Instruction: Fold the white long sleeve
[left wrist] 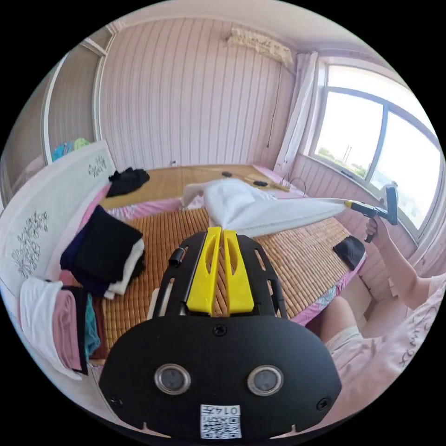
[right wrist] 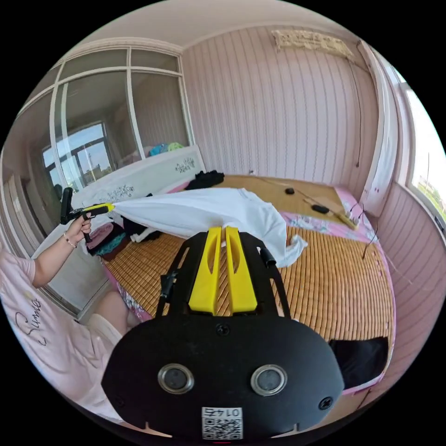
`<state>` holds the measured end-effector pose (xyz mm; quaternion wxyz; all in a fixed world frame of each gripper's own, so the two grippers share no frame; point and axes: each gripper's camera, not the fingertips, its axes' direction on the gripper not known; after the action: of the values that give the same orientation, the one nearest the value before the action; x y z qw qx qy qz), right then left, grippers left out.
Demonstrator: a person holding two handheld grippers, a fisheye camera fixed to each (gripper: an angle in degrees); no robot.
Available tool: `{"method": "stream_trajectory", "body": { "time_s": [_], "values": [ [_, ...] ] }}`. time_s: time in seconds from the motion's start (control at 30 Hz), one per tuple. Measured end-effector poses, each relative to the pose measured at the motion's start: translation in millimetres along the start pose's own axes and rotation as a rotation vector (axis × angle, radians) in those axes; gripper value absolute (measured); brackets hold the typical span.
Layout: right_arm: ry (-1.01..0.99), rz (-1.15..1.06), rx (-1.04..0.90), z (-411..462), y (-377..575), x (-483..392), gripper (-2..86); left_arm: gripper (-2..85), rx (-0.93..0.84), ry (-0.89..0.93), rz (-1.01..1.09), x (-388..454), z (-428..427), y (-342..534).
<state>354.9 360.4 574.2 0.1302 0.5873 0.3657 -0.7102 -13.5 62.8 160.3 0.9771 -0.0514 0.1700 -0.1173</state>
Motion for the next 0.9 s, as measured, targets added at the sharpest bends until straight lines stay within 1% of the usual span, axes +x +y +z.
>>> {"method": "stream_trajectory", "body": {
  "time_s": [0.03, 0.1, 0.13, 0.2, 0.3, 0.47, 0.7, 0.77, 0.83, 0.9],
  "values": [
    [-0.022, 0.075, -0.099, 43, 39, 11, -0.3, -1.0, -0.046, 0.007, -0.018, -3, 18, 17],
    [-0.059, 0.183, -0.228, 99, 94, 25, -0.2, -1.0, -0.203, 0.02, -0.078, -10, 80, 78],
    [-0.063, 0.242, -0.306, 129, 126, 31, -0.2, -1.0, -0.244, 0.014, -0.081, -11, 94, 92],
    [-0.076, 0.303, -0.413, 163, 167, 36, -0.1, -1.0, -0.402, -0.009, -0.089, -13, 140, 138],
    [-0.085, 0.348, -0.531, 189, 216, 34, -0.1, -1.0, -0.529, -0.008, -0.081, -17, 173, 170],
    [-0.072, 0.37, -0.595, 188, 264, 29, -0.1, -0.9, -0.61, -0.003, -0.029, -29, 191, 183],
    [-0.07, 0.423, -0.639, 177, 310, 30, 0.5, 0.7, -0.671, 0.053, 0.026, -51, 220, 197],
    [-0.073, 0.436, -0.669, 180, 319, 30, 0.9, 1.8, -0.674, 0.061, 0.002, -62, 228, 201],
    [-0.03, 0.444, -0.695, 177, 324, 32, 1.8, 2.8, -0.662, 0.046, -0.01, -73, 230, 200],
    [0.0, 0.442, -0.683, 170, 322, 38, 2.9, 3.3, -0.616, 0.016, 0.009, -87, 227, 193]
  ]
}}
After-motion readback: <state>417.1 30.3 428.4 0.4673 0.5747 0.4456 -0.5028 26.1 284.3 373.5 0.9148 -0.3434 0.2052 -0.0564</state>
